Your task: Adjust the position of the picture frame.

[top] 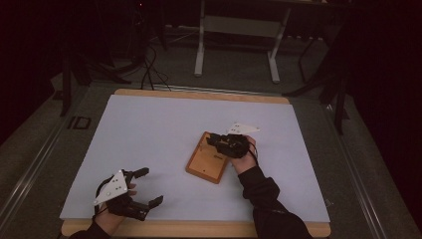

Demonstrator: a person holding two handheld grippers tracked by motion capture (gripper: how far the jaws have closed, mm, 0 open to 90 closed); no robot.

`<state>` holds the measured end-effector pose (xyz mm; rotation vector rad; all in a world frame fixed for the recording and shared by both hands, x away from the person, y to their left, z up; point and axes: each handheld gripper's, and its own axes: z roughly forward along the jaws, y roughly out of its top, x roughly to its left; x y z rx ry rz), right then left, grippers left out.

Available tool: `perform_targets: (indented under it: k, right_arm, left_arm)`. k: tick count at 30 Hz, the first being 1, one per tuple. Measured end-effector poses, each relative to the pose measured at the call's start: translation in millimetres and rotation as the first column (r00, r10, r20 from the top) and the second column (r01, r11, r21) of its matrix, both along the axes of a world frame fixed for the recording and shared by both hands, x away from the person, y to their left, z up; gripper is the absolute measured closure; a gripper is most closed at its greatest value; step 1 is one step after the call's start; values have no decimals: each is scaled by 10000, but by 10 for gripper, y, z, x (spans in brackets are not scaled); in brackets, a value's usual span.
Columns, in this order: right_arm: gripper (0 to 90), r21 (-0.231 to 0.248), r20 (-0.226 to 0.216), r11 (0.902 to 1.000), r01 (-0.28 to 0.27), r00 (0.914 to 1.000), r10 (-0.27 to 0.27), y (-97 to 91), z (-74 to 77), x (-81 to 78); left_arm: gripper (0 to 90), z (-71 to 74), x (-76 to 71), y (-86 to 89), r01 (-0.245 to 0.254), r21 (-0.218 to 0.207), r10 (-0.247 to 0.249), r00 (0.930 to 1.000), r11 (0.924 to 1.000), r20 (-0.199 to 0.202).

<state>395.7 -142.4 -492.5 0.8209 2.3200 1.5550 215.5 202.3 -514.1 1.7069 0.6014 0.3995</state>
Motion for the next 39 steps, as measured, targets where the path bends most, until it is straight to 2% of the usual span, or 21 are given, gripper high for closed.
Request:
perform_targets:
  k: [4,5,12,17,25,28,33,39]
  right_arm:
    - [890,-120,-204,9997,205,9996,-207,-42,54,121]
    - [897,-193,-257,9995,234,9994,-238,-36,60,147]
    - [899,-790,-454,9968,85,9989,-121,125,-1,342]
    - [900,-1431,-628,9897,-4,9980,-87,283,-113,498]
    - [900,-1674,-1174,9858,-108,9930,-90,443,-237,673]
    - [900,-1889,-1280,9819,-106,9917,-139,489,-251,716]
    - [900,-1979,-1623,9802,-30,9863,-297,536,-262,797]
    - [900,-2487,-1723,9686,-47,9843,-394,564,-311,835]
  left_arm:
    - [1,-1,-1,-1,33,-7,-33,10000,10000,-10]
    - [1,-1,1,0,28,-11,-28,10000,10000,-5]
    - [1,-1,-4,8,33,-40,-33,10000,10000,-27]
    - [1,4,-14,16,17,-63,-17,10000,10000,-6]
    - [1,5,-27,24,0,-96,0,10000,10000,-9]
    - [1,8,-34,27,4,-63,-4,10000,10000,15]
    - [1,11,-42,26,17,-79,-17,10000,10000,43]
    - [1,12,-46,29,0,-114,0,10000,9999,41]
